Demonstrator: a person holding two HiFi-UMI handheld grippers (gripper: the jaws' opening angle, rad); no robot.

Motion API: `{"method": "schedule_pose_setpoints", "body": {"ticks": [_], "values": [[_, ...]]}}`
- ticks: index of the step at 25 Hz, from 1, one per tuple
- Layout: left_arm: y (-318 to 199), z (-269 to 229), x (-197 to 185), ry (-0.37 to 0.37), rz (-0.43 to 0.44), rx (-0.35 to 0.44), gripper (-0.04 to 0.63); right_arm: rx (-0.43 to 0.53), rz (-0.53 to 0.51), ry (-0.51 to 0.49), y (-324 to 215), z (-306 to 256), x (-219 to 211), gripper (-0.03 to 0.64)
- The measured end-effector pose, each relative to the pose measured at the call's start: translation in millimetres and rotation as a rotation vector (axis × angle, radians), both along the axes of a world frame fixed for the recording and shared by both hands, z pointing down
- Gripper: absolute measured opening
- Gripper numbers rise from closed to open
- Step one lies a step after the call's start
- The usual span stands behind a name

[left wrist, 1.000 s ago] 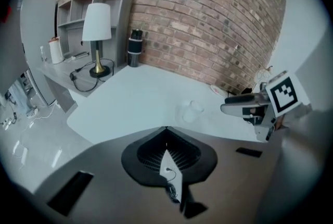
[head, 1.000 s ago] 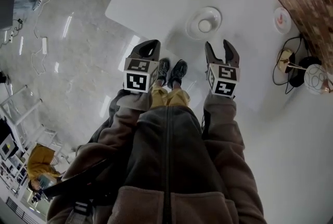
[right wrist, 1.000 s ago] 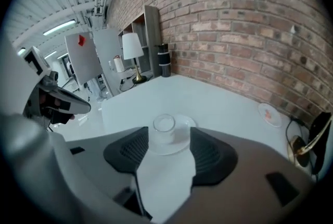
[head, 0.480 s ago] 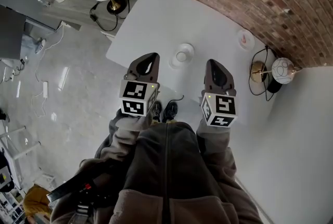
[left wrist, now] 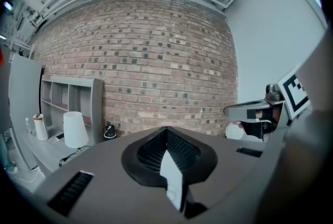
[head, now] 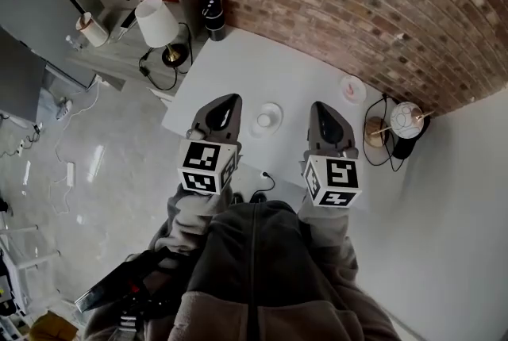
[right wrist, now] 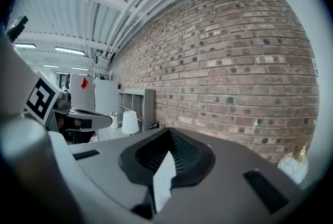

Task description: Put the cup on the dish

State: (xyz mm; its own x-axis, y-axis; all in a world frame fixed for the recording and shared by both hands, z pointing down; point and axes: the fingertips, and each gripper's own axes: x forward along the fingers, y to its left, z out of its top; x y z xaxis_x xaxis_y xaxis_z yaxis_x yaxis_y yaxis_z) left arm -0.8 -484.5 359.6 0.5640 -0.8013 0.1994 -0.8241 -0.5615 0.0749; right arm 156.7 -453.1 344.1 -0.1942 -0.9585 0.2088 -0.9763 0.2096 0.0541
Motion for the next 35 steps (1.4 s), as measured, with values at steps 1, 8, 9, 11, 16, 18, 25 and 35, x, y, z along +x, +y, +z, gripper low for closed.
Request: {"method": "schedule_pose_setpoints", "body": {"ticks": [1,8,9,11,16,18,25,35], "values": [[-0.2,-8.0,0.4,0.010,0.000,0.018,0.005,0.016,0.002,0.001,-0.1,-7.0,1.2,0.002],[-5.7,-57.9,4.4,0.049,-0.002,0.132,0.005,0.122,-0.007,0.007,-3.0,-49.4,4.4,0.002],[-6.8,-62.3,5.5,0.050,0.000,0.142,0.005,0.132,-0.011,0.005,-4.0,-53.7,3.9,0.002],[-9.7,-69.9,8.3,0.054,0.004,0.160,0.005,0.150,-0.021,-0.001,-6.4,-61.9,3.3,0.002],[-12.8,-80.6,12.0,0.050,0.009,0.194,0.005,0.187,-0.034,-0.003,-9.5,-74.7,0.2,0.002],[-15.3,-82.8,11.7,0.050,0.009,0.203,0.005,0.196,-0.033,-0.005,-10.9,-77.1,-0.4,0.002],[-25.0,-85.4,10.3,0.053,0.007,0.204,0.005,0.209,-0.011,-0.008,-16.8,-83.1,3.1,0.002],[-28.8,-84.6,12.5,0.044,0.017,0.206,0.005,0.222,-0.010,-0.003,-19.4,-85.2,2.4,0.002]]}}
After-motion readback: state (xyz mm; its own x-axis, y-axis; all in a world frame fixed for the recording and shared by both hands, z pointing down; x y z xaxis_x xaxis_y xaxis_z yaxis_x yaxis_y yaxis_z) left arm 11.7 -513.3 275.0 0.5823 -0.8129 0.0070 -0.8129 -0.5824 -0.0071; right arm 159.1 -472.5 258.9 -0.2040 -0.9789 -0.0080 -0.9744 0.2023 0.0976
